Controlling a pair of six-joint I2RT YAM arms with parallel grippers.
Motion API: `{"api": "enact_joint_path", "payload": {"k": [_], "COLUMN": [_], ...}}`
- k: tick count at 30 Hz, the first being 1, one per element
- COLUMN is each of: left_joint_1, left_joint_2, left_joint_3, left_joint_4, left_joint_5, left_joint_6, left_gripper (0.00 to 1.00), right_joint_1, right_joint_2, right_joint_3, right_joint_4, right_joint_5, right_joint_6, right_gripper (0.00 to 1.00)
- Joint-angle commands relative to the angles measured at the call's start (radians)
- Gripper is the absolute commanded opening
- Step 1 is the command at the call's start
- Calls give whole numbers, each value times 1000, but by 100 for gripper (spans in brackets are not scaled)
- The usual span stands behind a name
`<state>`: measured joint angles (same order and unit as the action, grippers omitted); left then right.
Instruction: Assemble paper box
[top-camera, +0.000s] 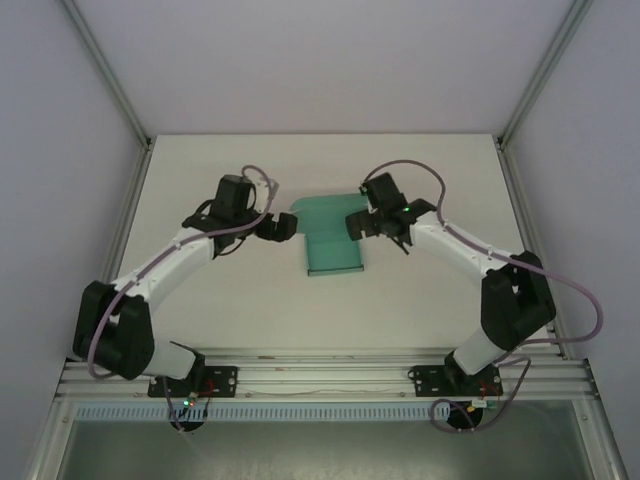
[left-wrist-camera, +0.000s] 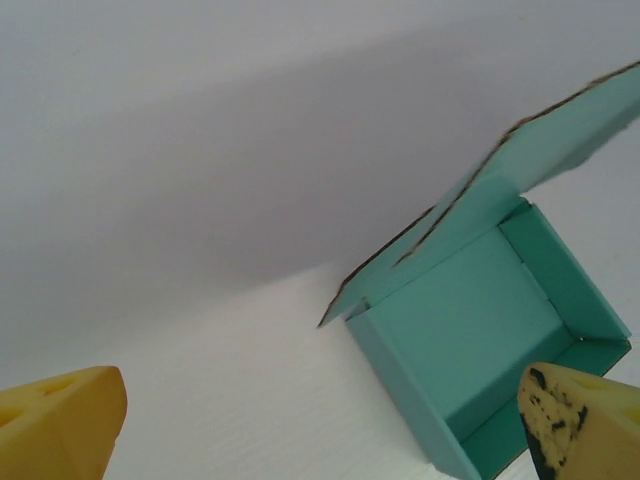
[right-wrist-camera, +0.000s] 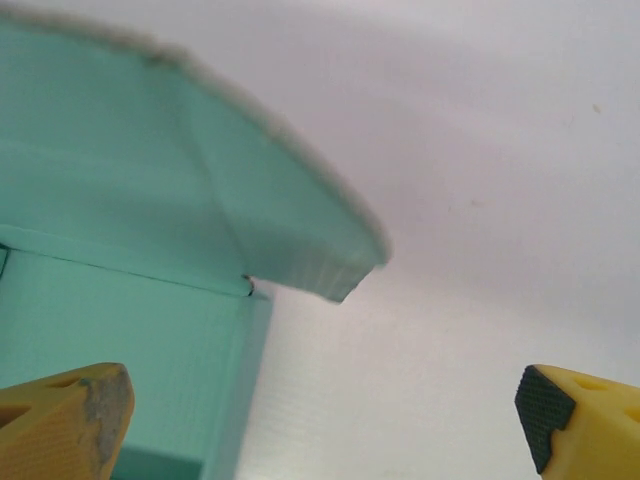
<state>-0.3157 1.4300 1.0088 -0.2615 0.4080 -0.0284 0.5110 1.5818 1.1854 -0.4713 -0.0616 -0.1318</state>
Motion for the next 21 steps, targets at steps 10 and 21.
{"api": "enact_joint_path", "payload": {"k": [10,21], "left_joint_1": [-16,-44], "left_joint_2": [296,273], "left_joint_3": [314,310], "left_joint_4": [-239,-173], "left_joint_5": [65,30], "left_joint_6": [329,282], "left_gripper": [56,4], "right_joint_1": [-119,-120], "right_joint_2": [290,248], "right_joint_3": [395,342], "right_joint_4": [-337,-283], "right_joint_5": [-348,-325], "right_joint_6": [-641,-581], "right_gripper": [76,20]}}
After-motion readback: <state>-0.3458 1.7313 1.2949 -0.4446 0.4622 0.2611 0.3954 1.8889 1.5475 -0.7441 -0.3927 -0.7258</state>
